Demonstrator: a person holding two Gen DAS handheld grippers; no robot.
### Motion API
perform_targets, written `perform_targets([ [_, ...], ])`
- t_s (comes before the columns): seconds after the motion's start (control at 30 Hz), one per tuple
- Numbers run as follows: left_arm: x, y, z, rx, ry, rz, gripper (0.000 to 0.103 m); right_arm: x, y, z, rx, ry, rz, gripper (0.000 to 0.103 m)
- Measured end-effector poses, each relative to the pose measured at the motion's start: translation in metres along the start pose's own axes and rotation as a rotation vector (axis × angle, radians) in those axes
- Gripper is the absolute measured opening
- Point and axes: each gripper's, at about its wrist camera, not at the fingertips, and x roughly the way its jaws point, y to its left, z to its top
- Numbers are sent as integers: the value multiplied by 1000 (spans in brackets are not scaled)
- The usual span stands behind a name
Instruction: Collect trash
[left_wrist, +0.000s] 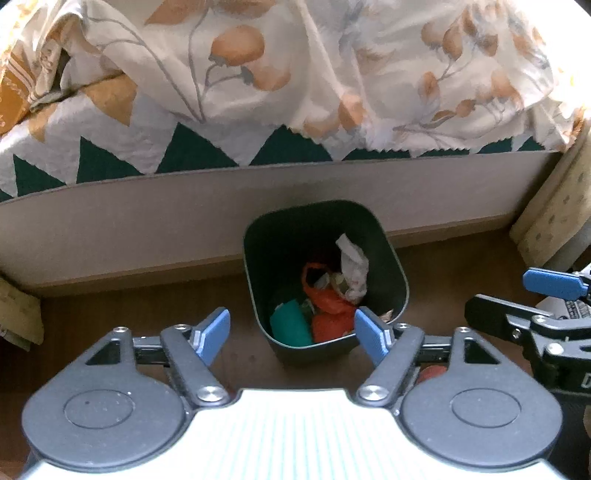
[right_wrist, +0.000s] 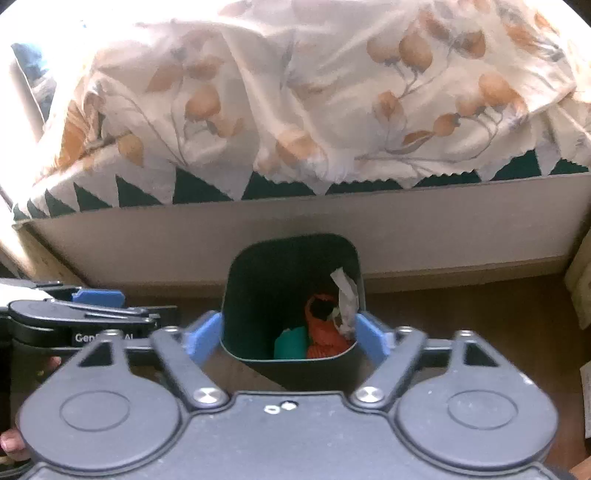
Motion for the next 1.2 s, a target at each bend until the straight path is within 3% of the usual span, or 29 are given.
perform_targets([
  [0.13, -11, 4, -6, -10, -17, -50, 80, -12, 4, -4, 12, -43, -1, 102],
  [0.3, -18, 6, -13, -19, -20, -87, 81, -23, 6, -10, 33, -90, 13, 103],
  [0.53, -19, 4, -20, -1, -16, -105, 84, -29, 6, -18, 46, -94, -33, 103],
  [0.8, -18, 0, -22, 30, -43, -60, 84, -17, -14, -20, 162, -81, -47, 103],
  [1.2, -13, 3, -21, 25, -28, -61, 84, -8, -4, -23, 99, -46, -93, 103],
])
